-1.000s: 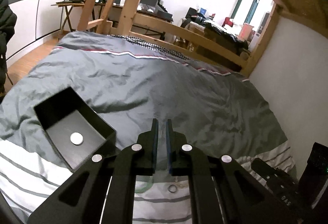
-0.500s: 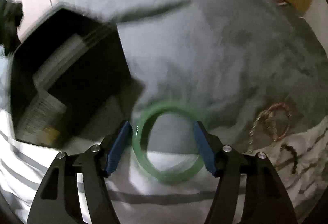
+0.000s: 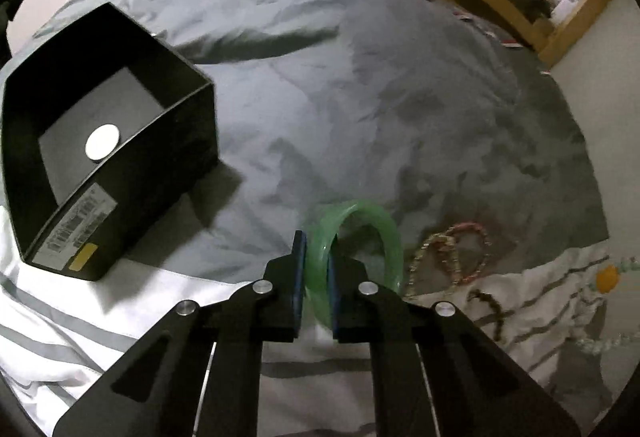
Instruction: Organize jewelry
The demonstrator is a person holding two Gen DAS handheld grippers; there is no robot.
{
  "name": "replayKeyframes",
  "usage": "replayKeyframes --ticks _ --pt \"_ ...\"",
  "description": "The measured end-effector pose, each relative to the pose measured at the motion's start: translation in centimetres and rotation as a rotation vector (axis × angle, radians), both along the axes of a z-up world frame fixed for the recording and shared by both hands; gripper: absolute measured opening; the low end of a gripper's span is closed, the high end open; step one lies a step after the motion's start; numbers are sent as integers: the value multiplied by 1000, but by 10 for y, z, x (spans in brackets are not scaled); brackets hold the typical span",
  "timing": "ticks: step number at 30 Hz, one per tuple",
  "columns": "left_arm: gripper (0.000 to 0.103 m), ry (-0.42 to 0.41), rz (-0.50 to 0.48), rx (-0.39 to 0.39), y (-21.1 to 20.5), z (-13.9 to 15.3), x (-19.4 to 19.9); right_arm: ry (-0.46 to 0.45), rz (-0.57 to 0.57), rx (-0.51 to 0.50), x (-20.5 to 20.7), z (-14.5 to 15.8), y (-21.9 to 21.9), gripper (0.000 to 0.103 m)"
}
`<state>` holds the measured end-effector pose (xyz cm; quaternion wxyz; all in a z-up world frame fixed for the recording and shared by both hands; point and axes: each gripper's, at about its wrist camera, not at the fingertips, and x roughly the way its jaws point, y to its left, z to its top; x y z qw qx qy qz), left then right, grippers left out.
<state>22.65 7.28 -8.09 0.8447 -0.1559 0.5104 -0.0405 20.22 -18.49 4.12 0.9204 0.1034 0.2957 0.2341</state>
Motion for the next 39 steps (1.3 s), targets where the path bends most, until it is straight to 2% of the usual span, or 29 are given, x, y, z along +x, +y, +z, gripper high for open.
replayKeyframes --ticks 2,7,14,23,32,39 --pt "9 -11 -1 -30 1 2 -2 0 -2 0 1 1 1 9" --pt "9 -96 9 -67 8 35 -3 -4 13 -4 2 5 9 9" --pt "9 -192 47 -50 33 78 -12 -16 45 -10 10 15 35 9" --pt "9 -244 128 -38 83 108 -14 -28 117 -10 31 25 90 9" --pt "11 -284 176 -15 125 126 -18 -36 196 -11 53 26 153 9" --pt "11 -231 245 -11 157 101 -8 3 238 -17 76 4 194 9"
